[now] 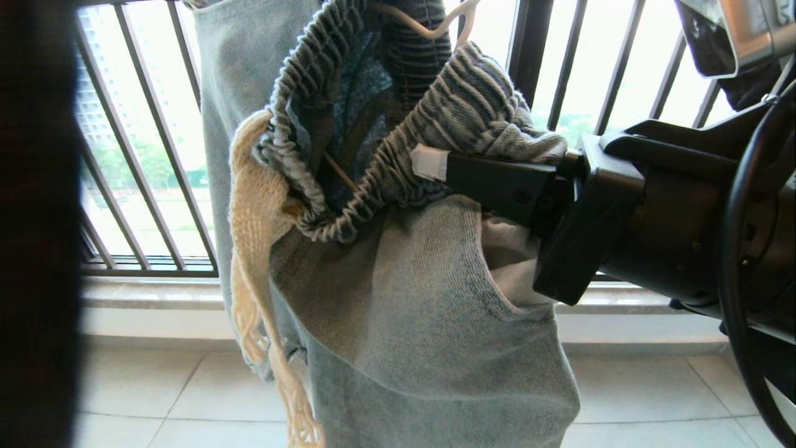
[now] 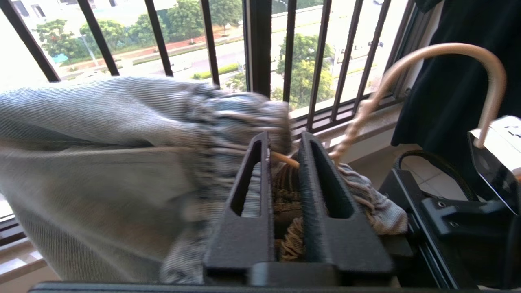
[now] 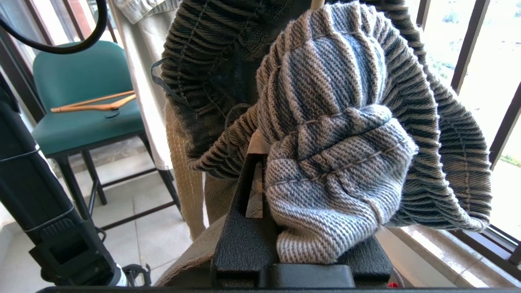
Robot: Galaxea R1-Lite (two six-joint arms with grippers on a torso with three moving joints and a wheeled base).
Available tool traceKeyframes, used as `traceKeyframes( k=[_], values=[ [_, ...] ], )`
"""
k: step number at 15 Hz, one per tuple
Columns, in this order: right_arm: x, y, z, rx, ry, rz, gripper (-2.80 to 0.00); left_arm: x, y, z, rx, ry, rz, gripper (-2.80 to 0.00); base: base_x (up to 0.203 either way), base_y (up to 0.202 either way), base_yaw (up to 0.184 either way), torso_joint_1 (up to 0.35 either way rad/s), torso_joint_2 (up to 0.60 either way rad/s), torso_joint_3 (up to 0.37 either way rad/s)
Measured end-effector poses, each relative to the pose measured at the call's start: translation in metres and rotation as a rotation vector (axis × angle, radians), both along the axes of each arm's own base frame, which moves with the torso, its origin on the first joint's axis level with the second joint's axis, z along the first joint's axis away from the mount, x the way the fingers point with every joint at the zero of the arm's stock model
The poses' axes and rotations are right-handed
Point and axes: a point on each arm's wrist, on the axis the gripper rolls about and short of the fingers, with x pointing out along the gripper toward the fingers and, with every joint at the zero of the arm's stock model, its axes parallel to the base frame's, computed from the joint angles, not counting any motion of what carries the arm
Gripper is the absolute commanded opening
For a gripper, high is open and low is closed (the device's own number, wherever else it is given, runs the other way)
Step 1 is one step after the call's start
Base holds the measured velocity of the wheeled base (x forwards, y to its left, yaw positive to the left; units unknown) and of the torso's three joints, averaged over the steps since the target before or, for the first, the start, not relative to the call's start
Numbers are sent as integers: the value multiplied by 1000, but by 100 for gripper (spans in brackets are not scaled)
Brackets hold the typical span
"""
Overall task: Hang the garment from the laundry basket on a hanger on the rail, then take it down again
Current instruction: Hang the clothes on the clothes rack
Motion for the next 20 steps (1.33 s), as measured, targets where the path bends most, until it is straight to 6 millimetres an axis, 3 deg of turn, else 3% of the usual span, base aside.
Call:
traceKeyframes(
  k=[8,14,20],
  values=[
    [-1,-1,1,2,-2,-1,-280,0,17,1,34,3,25,0,0,0,0,0,0,0],
    [-2,-2,1,3,-5,2,-280,6,72,19,46,-87,138,0,0,0,0,0,0,0],
    [-6,-7,1,0,-11,42,-280,0,116,3,295,-58,-39,0,0,0,0,0,0,0]
  ],
)
